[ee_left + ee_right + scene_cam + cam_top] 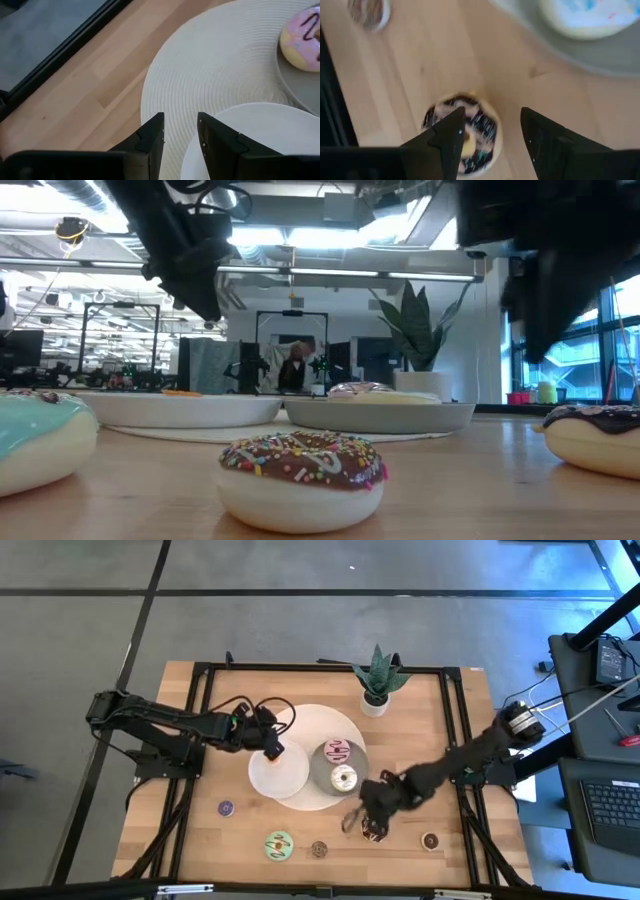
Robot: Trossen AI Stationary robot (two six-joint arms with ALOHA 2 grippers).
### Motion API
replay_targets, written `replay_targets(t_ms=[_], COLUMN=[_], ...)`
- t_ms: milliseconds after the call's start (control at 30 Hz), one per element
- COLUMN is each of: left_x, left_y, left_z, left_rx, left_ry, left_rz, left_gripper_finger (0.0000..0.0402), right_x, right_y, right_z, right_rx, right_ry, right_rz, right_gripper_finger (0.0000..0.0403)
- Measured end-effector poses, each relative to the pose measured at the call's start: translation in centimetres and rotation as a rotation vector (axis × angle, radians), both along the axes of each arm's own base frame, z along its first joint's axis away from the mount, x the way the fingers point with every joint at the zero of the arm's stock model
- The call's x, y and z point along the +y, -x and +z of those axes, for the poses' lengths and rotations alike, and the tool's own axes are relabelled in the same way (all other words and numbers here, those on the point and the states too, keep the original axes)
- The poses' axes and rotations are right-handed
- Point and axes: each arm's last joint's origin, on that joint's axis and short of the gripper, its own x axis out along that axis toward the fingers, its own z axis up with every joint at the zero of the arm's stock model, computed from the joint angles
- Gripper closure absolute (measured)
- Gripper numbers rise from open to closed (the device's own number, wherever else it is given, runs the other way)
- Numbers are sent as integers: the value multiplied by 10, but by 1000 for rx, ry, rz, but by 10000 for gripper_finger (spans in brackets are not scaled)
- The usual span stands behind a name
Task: Pick & Place donuts
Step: Put the large black donut on the gray plate
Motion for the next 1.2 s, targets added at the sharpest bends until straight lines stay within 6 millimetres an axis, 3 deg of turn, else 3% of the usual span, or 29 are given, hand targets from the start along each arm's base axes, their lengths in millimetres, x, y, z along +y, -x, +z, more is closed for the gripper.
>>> replay_targets(t_ms=[233,633,967,1200], left_x=[2,2,2,2], left_y=[0,0,0,-1], left_z=[0,0,0,0], left_rx=[-2,-3,-6,-6], left_ry=[5,6,2,1], left_rz=[5,5,7,7], left_gripper_finger=[287,286,288,287], right_x=[22,40,42,42], right_y=[18,16,13,15], right_z=[-2,-38,-49,-49], right_rx=[-14,55,90,121], right_ry=[111,137,127,113], right_rz=[-24,-39,-35,-45], right_gripper_finger=[210,210,210,263])
